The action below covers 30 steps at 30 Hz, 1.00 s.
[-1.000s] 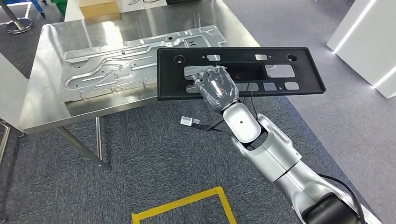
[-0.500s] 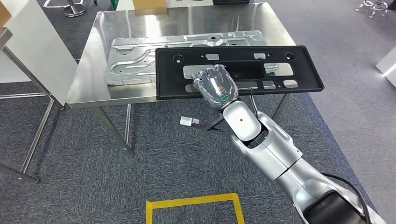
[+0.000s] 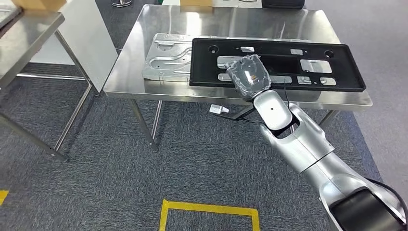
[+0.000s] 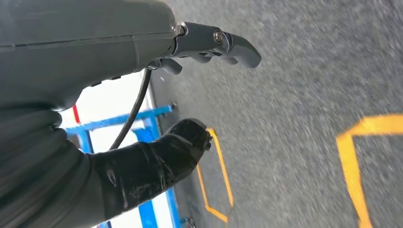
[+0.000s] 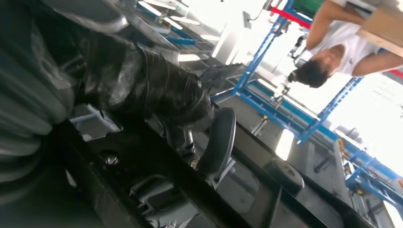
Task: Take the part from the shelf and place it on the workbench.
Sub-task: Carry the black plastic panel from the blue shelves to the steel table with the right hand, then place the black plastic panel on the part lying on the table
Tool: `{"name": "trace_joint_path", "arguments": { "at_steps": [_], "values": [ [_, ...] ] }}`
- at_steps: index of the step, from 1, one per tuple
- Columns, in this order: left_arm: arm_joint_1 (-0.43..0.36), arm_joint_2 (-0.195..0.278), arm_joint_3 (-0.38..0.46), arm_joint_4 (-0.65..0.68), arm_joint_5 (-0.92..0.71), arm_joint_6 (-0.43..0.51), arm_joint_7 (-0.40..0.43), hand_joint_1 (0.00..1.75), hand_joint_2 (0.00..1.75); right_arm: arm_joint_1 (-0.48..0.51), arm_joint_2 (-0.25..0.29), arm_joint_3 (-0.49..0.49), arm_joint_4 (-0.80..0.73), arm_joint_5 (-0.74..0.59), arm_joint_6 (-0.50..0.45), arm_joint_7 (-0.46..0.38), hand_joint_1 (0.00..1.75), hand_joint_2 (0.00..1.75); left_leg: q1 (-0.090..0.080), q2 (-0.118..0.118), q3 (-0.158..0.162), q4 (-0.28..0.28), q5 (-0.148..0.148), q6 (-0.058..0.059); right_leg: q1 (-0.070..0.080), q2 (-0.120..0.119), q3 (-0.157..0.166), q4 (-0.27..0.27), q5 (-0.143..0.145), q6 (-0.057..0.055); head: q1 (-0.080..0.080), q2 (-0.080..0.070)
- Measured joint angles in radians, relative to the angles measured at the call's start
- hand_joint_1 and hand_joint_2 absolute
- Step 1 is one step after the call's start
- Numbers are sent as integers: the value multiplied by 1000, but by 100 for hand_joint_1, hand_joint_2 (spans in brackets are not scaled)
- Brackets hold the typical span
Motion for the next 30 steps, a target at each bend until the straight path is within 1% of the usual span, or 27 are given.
{"name": "trace_joint_path", "arguments": {
  "at_steps": [1,2,3,4,5,6,7,8,9,10,11,12,13,14,18,20,22,24,25,26,27,28,29,30],
  "values": [
    [-1,0,0,0,0,-2,-1,0,175,0,-2,-2,6,-2,0,0,175,175,0,2,-2,-1,0,-6,-1,-14,4,-8,3,-3,0,0],
    [-1,0,0,0,0,-2,-1,0,175,-1,-3,-5,11,-2,-1,0,175,175,-3,25,-8,10,-9,-11,-4,-27,10,-17,7,-6,-1,0],
    [-3,1,0,0,-1,-3,-2,0,175,-3,-4,-7,15,0,-2,1,175,175,-6,59,-23,43,-29,-15,-7,-39,14,-25,11,-10,-2,0],
    [-4,2,-1,0,-2,-4,-3,0,175,-4,-7,-8,19,3,-4,2,175,175,-7,100,-48,97,-59,-18,-6,-51,17,-30,13,-13,-2,0],
    [-5,4,-1,0,-4,-4,-4,0,175,-5,-11,-8,24,7,-5,6,175,175,-8,130,-79,165,-91,-21,-4,-61,18,-30,13,-15,-3,0],
    [-6,5,-1,0,-5,-5,-5,0,175,-4,-14,-8,30,10,-6,11,175,175,-8,145,-107,227,-113,-23,-2,-72,17,-29,12,-16,-3,0],
    [-6,5,-1,0,-5,-7,-6,0,175,-3,-17,-8,37,12,-6,17,175,175,-7,151,-122,261,-120,-25,0,-81,16,-27,11,-16,-3,0],
    [-5,5,-1,0,-6,-9,-7,0,175,-1,-18,-8,45,13,-7,22,175,175,-7,152,-117,258,-109,-25,0,-89,16,-25,9,-16,-3,0],
    [-4,5,-1,0,-6,-11,-8,0,175,0,-18,-8,51,13,-7,24,175,175,-7,153,-91,214,-83,-24,0,-94,15,-22,7,-15,-3,0],
    [-3,6,-1,0,-6,-14,-8,0,175,0,-19,-8,56,12,-7,25,175,175,-8,154,-51,144,-53,-21,1,-99,15,-19,4,-13,-3,0],
    [-3,8,-1,0,-5,-14,-9,0,175,0,-19,-9,60,12,-7,25,175,175,-11,155,-11,77,-34,-16,3,-102,14,-16,0,-9,-3,0],
    [-4,10,-1,0,-5,-15,-9,0,175,-1,-19,-9,63,11,-7,25,175,175,-14,157,18,27,-25,-11,5,-104,14,-14,-3,-6,-3,0],
    [-4,12,-1,0,-5,-15,-10,0,175,-1,-19,-10,65,11,-7,25,175,175,-17,159,32,1,-25,-7,7,-105,12,-13,-5,-3,-3,0],
    [-4,14,-1,0,-5,-15,-10,0,175,-1,-19,-10,66,10,-8,25,175,175,-20,160,36,-4,-30,-5,9,-106,11,-13,-6,-2,-3,0],
    [-4,14,-1,0,-5,-15,-10,0,175,-2,-19,-10,66,10,-8,25,175,175,-20,160,36,-4,-29,-5,9,-106,11,-12,-6,-1,-3,0],
    [-4,14,-1,0,-5,-15,-10,0,175,-1,-19,-10,67,10,-8,25,175,175,-20,159,36,-5,-28,-3,8,-106,11,-12,-6,-1,-3,0],
    [-4,15,-1,0,-4,-15,-11,0,175,0,-20,-10,70,9,-8,22,175,175,-20,158,35,-8,-28,3,7,-107,13,-13,-4,3,-3,0],
    [-3,17,-1,0,-4,-15,-11,0,175,4,-20,-10,74,8,-9,18,175,175,-20,156,39,-13,-30,14,7,-107,18,-10,2,12,-3,0],
    [-2,18,-2,0,-4,-15,-11,0,175,7,-20,-11,77,6,-10,17,175,175,-19,156,46,-17,-31,22,6,-104,3,25,-14,19,-3,0],
    [-1,19,-2,0,-4,-15,-11,0,175,14,-21,-11,81,5,-12,17,175,175,-17,154,55,-17,-36,29,3,-101,-43,98,-39,26,-2,0],
    [0,19,-2,0,-4,-14,-12,0,175,22,-23,-11,85,4,-13,17,175,175,-14,151,65,-16,-42,34,0,-98,-85,157,-54,32,-2,0],
    [1,19,-2,0,-4,-14,-12,0,175,30,-24,-11,89,3,-14,17,175,175,-13,149,75,-14,-50,36,-3,-95,-120,195,-54,37,-2,0],
    [2,19,-2,0,-4,-14,-12,0,175,37,-25,-11,92,2,-14,17,175,175,-12,146,83,-10,-61,35,-4,-95,-129,177,-21,37,-2,0],
    [3,19,-2,0,-4,-14,-12,0,175,38,-26,-11,94,2,-14,17,175,175,-12,145,91,-8,-69,31,-4,-95,-105,113,19,34,-2,0]
  ]
}}
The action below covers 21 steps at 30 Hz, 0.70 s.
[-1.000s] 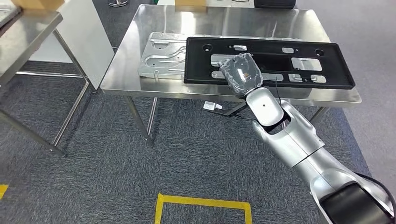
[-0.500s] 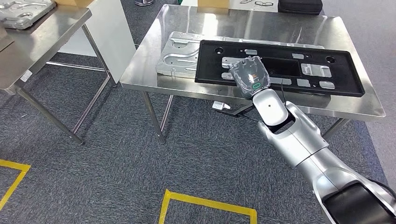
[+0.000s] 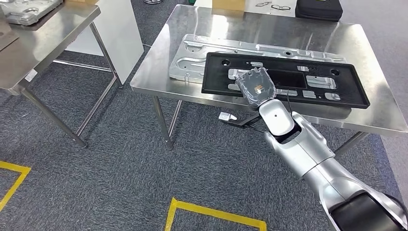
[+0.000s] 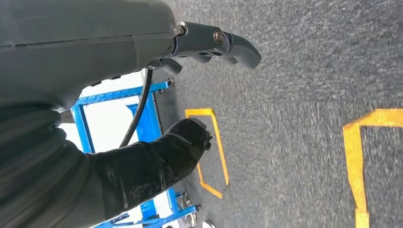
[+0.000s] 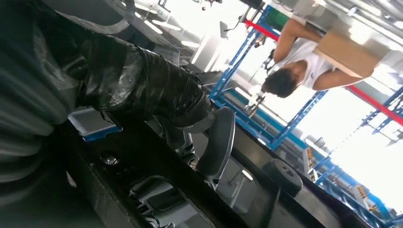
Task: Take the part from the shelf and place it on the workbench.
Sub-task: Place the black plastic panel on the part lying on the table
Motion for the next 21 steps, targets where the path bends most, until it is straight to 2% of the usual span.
{"name": "trace_joint_path", "arguments": {
  "at_steps": [1,2,5,7,8,10,11,12,13,14,15,16,17,18,21],
  "values": [
    [0,0,0,0,0,0,0,0,175,-1,-1,0,1,0,0,0,175,175,0,-1,5,2,-7,-4,3,0,19,-61,24,-4,0,0],
    [0,0,0,0,0,0,0,0,175,-2,-2,0,2,0,-1,0,175,175,-1,-1,7,1,-11,-10,6,1,33,-97,35,-10,0,0],
    [-2,1,0,0,1,0,-2,0,175,2,-3,0,5,3,-5,1,175,175,-1,-1,14,-1,-17,-28,11,2,50,-120,30,-31,0,0],
    [-2,2,0,0,1,-1,-3,0,175,3,-4,-1,8,6,-7,2,175,175,0,3,2,40,-23,-36,8,1,69,-128,24,-45,0,0],
    [-1,2,0,0,2,-1,-4,0,175,3,-5,-1,9,8,-8,2,175,175,1,5,-24,89,-33,-39,7,1,80,-131,20,-50,0,0],
    [-1,2,0,0,2,-1,-5,0,175,5,-4,-1,11,10,-11,1,175,175,1,7,-104,218,-73,-44,9,2,96,-132,6,-57,-1,0],
    [-1,2,0,0,2,-1,-6,0,175,8,-4,-1,13,10,-12,1,175,175,1,7,-142,266,-94,-45,11,2,104,-132,-2,-58,-1,0],
    [0,2,0,0,2,-1,-6,0,175,12,-4,-1,15,10,-12,1,175,175,1,8,-166,284,-101,-45,12,2,115,-132,-11,-59,0,0],
    [1,2,0,0,2,-1,-6,0,175,15,-3,-1,16,10,-12,1,175,175,0,8,-174,267,-88,-42,14,2,128,-132,-20,-58,0,0],
    [2,2,0,0,2,-1,-6,0,175,16,-3,-1,17,10,-12,1,175,175,-1,8,-164,217,-52,-37,16,2,142,-132,-31,-58,-1,0],
    [4,2,0,0,2,-2,-7,0,175,17,-3,-1,17,10,-12,1,175,175,-2,8,-144,144,2,-30,17,2,155,-132,-42,-56,-1,0],
    [6,3,0,0,2,-1,-7,0,175,17,-2,-1,18,10,-13,1,175,175,-6,9,-126,81,43,-23,18,2,168,-132,-52,-54,0,0],
    [6,5,0,0,2,-1,-7,0,175,16,-1,-1,19,11,-14,1,175,175,-10,10,-110,34,70,-17,19,2,176,-132,-61,-49,0,0],
    [6,6,0,0,2,-1,-7,0,175,16,0,-1,19,11,-15,1,175,175,-14,11,-102,9,82,-11,20,2,181,-135,-68,-43,0,0],
    [4,8,0,0,3,-2,-7,0,175,15,2,-1,22,10,-17,1,175,175,-15,9,-73,-10,70,3,20,3,194,-124,-71,-26,0,0]
  ]
}}
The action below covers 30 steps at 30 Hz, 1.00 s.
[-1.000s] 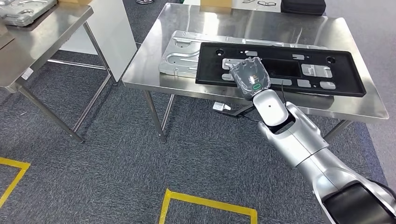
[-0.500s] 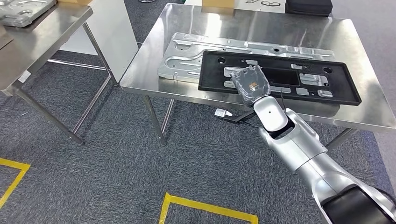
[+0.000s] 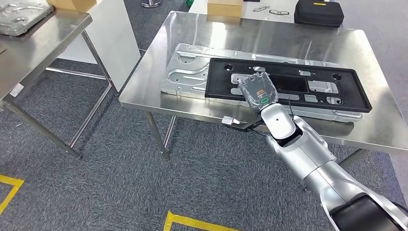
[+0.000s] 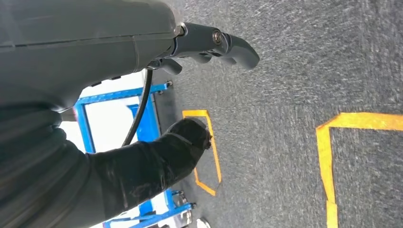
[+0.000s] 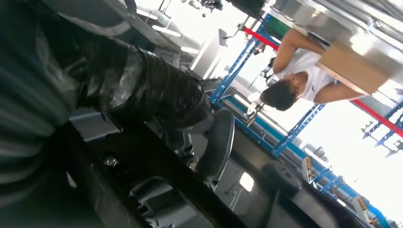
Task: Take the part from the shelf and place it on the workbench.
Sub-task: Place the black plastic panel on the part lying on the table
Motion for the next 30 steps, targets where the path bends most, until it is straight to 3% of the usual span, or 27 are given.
{"name": "trace_joint_path", "arguments": {
  "at_steps": [2,5,7,8,11,12,13,15,16,18,20,22,23,24,26,27,28,30],
  "values": [
    [1,0,0,0,1,0,0,0,175,-3,0,0,2,-1,0,0,175,175,4,-2,28,-9,-11,10,-2,0,-26,66,-8,10,1,0],
    [1,0,0,0,2,0,0,0,175,2,1,0,5,-1,-1,-1,175,175,5,-5,58,-10,-38,15,-8,0,-156,238,-67,22,2,0],
    [2,-1,0,0,3,0,0,0,175,13,2,0,10,-2,-1,-1,175,175,5,-9,85,-10,-62,14,-11,-1,-211,260,-86,25,2,0],
    [2,-2,0,0,3,0,0,0,175,16,3,0,12,-2,-1,-1,175,175,5,-11,101,-10,-75,13,-12,-1,-215,223,-64,24,2,0],
    [4,-4,0,0,6,0,1,0,175,20,4,0,23,-2,-2,-1,175,175,3,-16,146,-7,-116,0,-6,0,-191,43,101,10,2,0],
    [4,-5,0,0,6,0,1,0,175,22,7,0,26,-2,-2,-2,175,175,2,-17,153,-9,-128,-7,-3,0,-185,12,137,3,2,0],
    [3,-5,0,0,7,0,2,0,175,24,10,0,28,-2,-3,-2,175,175,2,-18,158,-7,-133,-13,1,1,-181,1,148,-6,2,0],
    [2,-5,0,0,7,1,2,0,175,25,18,0,29,-4,-4,-2,175,175,3,-16,158,8,-131,-23,0,2,-165,-4,135,-22,2,0],
    [2,-5,0,0,7,1,3,0,175,25,20,0,29,-4,-5,-2,175,175,3,-13,148,38,-125,-27,-2,3,-153,-10,128,-30,3,0],
    [1,-5,0,0,7,0,3,0,175,24,24,0,30,-5,-5,-2,175,175,5,-7,86,140,-128,-34,-7,4,-126,-19,113,-38,3,0],
    [0,-5,0,0,7,1,4,0,175,27,28,0,33,-5,-4,-2,175,175,5,-4,2,246,-175,-41,-7,5,-100,-22,92,-40,3,0],
    [3,-5,0,0,8,2,6,0,175,33,32,0,39,-8,-3,-3,175,175,5,-4,-53,268,-227,-42,-7,6,-67,-23,65,-39,3,0],
    [5,-5,0,0,9,2,6,0,175,35,34,0,42,-10,-3,-4,175,175,5,-4,-63,238,-220,-39,-6,6,-48,-22,51,-38,3,0],
    [8,-5,0,0,9,2,6,0,175,36,36,0,45,-11,-2,-5,175,175,5,-3,-63,185,-178,-34,-6,7,-29,-23,36,-37,3,0],
    [14,-4,0,0,9,3,6,0,175,38,41,0,49,-13,-2,-9,175,175,1,-3,-57,65,-37,-22,-3,9,2,-21,7,-30,3,0],
    [16,-3,0,0,9,3,6,0,175,37,44,0,51,-15,-1,-13,175,175,-2,-3,-53,28,13,-16,-2,11,12,-19,-8,-25,3,0],
    [17,-3,0,0,10,3,6,0,175,38,47,0,53,-16,0,-17,175,175,-5,-3,-50,10,36,-11,-1,12,21,-16,-16,-19,3,0],
    [15,-3,0,0,10,3,6,0,175,36,52,0,53,-19,0,-21,175,175,-5,-4,-30,5,21,-1,1,13,32,-5,-24,-8,4,0]
  ]
}}
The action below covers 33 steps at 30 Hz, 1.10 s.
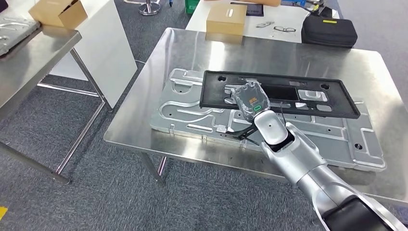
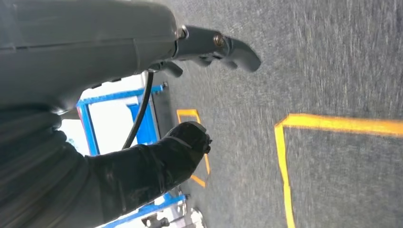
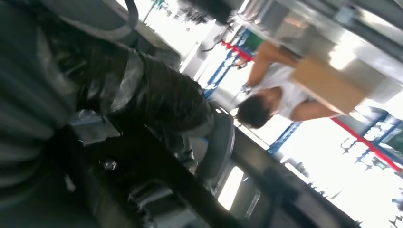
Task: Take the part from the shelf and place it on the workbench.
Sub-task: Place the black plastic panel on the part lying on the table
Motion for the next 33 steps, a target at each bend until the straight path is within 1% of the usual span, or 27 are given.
{"name": "trace_joint_path", "arguments": {
  "at_steps": [1,2,3,4,5,6,7,8,9,10,11,12,13,14,17,21,24,27,28,30,31,32,33],
  "values": [
    [-1,0,0,0,0,0,0,0,175,-1,1,0,-1,-1,0,0,175,175,1,0,13,-4,-5,6,-1,-1,1,17,1,4,0,0],
    [-1,0,0,0,0,0,-1,0,175,-4,2,0,-1,-1,-1,1,175,175,2,0,27,-6,-10,11,-2,-3,-11,47,-6,9,1,0],
    [-2,1,0,0,1,0,-3,0,175,-7,2,0,-1,-2,0,1,175,175,3,0,39,-7,-14,16,-4,-5,-35,94,-22,13,2,0],
    [-2,1,0,0,4,-1,-7,0,175,-7,2,0,-1,-2,0,0,175,175,3,0,48,-7,-21,19,-5,-6,-69,155,-47,18,2,0],
    [-3,2,0,0,10,-4,-11,0,175,-7,2,0,0,-3,0,0,175,175,3,-1,55,-7,-29,21,-6,-7,-112,216,-78,22,2,0],
    [-3,2,1,0,18,-7,-17,0,175,-4,2,0,0,-4,0,0,175,175,3,-2,62,-7,-37,22,-7,-8,-152,260,-103,24,2,0],
    [-2,2,3,0,26,-10,-22,0,175,-1,2,0,0,-7,0,0,131,131,3,-3,71,-6,-46,22,-8,-8,-181,278,-110,25,2,0],
    [-1,2,5,0,33,-13,-25,0,175,1,2,0,1,-9,0,-1,87,87,2,-5,81,-6,-55,21,-7,-8,-194,261,-90,23,2,0],
    [0,1,6,0,36,-15,-27,0,175,2,1,0,1,-10,0,-1,44,44,1,-7,93,-6,-65,20,-5,-8,-193,212,-44,18,2,0],
    [1,1,8,0,36,-17,-26,0,175,2,1,0,1,-11,0,-1,0,0,0,-8,104,-6,-74,20,-2,-9,-183,144,20,9,2,0],
    [3,0,9,0,33,-18,-24,0,131,2,0,0,1,-12,1,-2,0,0,-2,-9,114,-5,-82,18,3,-8,-173,80,71,-1,2,0],
    [3,-2,9,1,31,-19,-22,0,87,2,-1,0,2,-12,2,-3,0,0,-3,-10,119,-5,-90,15,7,-8,-163,34,103,-10,2,0],
    [4,-2,9,1,28,-20,-19,0,44,2,-2,0,2,-12,3,-5,0,0,-4,-10,124,-3,-95,10,10,-8,-156,8,119,-16,2,0],
    [5,-3,10,1,27,-20,-17,0,0,2,-1,0,3,-13,4,-6,0,0,-6,-11,127,-1,-99,10,9,-8,-151,-1,118,-14,3,0],
    [7,-1,10,1,27,-15,-14,0,0,-2,0,1,2,-13,9,-8,0,0,-6,-10,131,-3,-108,15,7,-7,-143,-6,124,-4,3,0],
    [6,1,10,1,27,-7,-6,0,0,-5,0,1,0,-14,12,-11,0,0,-5,-10,133,-9,-109,14,8,-6,-144,-5,122,-8,3,0],
    [7,4,10,1,21,-11,-2,0,0,-5,2,1,0,-15,12,-12,0,0,-7,-10,133,-9,-111,15,6,-6,-143,-5,121,-8,3,0],
    [7,8,10,1,18,-17,-1,0,0,-6,3,1,0,-15,12,-14,0,0,-8,-10,129,-6,-111,16,4,-7,-143,-5,124,-5,3,0],
    [7,9,10,1,17,-18,-1,0,0,-7,4,1,0,-15,12,-14,0,0,-9,-10,128,-7,-110,18,3,-7,-142,-6,126,-2,3,0],
    [7,10,10,1,17,-19,-1,0,0,-9,4,1,0,-16,12,-13,0,0,-4,-8,134,-18,-100,21,4,-7,-142,-4,126,5,3,0],
    [7,11,10,1,17,-20,-1,0,0,-11,5,1,0,-16,12,-12,0,0,-1,-6,138,-26,-93,24,4,-7,-147,9,115,9,4,0],
    [7,11,10,1,18,-20,-1,0,0,-13,5,1,0,-16,12,-12,0,0,3,-3,141,-32,-85,26,3,-8,-159,41,91,14,4,0],
    [7,11,10,1,17,-21,-1,0,0,-13,5,1,0,-16,12,-12,0,0,4,0,140,-34,-80,26,0,-9,-181,92,57,19,4,0]
  ]
}}
